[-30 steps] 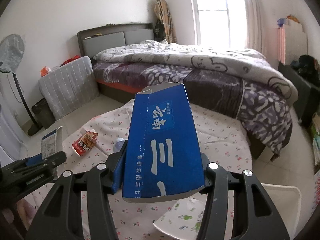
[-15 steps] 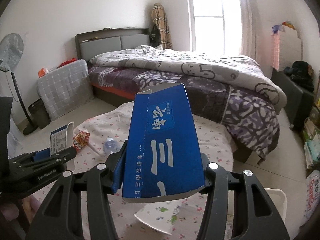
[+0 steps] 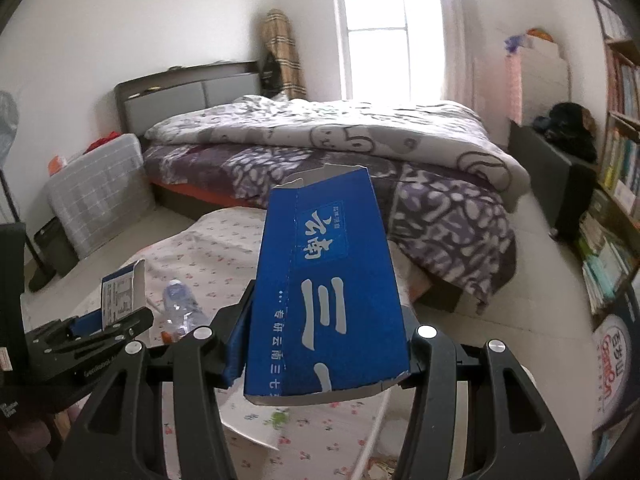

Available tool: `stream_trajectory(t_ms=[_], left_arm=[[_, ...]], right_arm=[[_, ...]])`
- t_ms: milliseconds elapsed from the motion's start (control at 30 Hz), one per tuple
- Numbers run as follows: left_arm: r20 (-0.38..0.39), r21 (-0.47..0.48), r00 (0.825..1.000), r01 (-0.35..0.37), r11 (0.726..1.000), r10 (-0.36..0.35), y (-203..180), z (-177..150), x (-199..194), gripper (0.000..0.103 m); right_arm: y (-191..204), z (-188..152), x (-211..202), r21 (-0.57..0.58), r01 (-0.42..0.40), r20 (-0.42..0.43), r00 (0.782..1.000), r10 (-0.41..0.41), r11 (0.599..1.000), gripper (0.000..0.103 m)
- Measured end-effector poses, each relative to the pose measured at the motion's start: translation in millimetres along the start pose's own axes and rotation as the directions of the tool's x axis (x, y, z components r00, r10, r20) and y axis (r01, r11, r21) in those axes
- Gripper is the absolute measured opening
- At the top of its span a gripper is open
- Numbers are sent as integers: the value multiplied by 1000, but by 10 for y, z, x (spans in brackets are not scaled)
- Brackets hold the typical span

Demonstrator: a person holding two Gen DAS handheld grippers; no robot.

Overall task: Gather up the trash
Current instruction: 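Carry the box with the left tool while the right tool carries the blue carton to the white bin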

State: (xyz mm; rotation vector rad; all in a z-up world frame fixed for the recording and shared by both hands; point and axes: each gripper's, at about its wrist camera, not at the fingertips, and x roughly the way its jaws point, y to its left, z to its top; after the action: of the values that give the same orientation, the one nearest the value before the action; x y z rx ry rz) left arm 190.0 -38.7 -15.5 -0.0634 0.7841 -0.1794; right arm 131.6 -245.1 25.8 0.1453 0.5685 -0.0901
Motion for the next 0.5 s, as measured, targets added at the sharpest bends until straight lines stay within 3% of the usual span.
stream_trajectory(t_ms=[200,500], left_arm=[[-11,42,1000,29,999,-29,-257,-55,44,55],[-38,111,996,83,990,-80,-704,-165,115,55]], right_arm=[[-320,-5,-69,51,48,-21,999,-47,998,53],[-862,-133,-104,131,127,-120,987,-111,983,53]])
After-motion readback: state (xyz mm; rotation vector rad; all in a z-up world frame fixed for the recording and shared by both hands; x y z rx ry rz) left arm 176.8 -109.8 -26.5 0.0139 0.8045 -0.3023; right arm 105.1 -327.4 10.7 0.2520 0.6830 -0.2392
